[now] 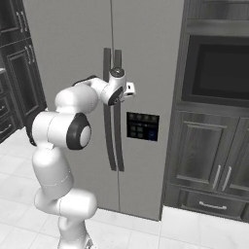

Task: Place one of the steaks on the plate and the other in the bowl. Then place the bowl in the fridge.

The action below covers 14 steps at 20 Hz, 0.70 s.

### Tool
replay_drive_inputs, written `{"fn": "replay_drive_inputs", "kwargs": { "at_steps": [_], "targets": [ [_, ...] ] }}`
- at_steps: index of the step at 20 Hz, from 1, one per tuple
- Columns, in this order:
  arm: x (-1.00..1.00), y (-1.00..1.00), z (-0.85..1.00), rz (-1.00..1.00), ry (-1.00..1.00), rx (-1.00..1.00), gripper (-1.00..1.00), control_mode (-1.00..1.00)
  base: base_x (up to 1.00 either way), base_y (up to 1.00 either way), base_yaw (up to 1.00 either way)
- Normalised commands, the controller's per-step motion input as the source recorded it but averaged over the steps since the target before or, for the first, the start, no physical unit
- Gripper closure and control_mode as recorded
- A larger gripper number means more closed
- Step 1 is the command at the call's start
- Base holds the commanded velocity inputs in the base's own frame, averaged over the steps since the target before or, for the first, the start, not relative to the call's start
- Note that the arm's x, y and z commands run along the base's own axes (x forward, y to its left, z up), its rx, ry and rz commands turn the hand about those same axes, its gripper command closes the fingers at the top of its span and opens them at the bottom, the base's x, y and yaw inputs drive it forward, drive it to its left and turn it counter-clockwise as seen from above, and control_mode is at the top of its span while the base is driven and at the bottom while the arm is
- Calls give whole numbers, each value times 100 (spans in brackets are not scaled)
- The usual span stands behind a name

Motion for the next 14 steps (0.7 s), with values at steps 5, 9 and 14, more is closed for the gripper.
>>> {"fn": "replay_drive_inputs", "kwargs": {
  "at_steps": [5,9,14],
  "targets": [
    [0,0,0,0,0,0,100,-100,0,0,0],
    [0,0,0,0,0,0,100,-100,0,0,0],
    [0,0,0,0,0,0,100,-100,0,0,0]
  ]
}}
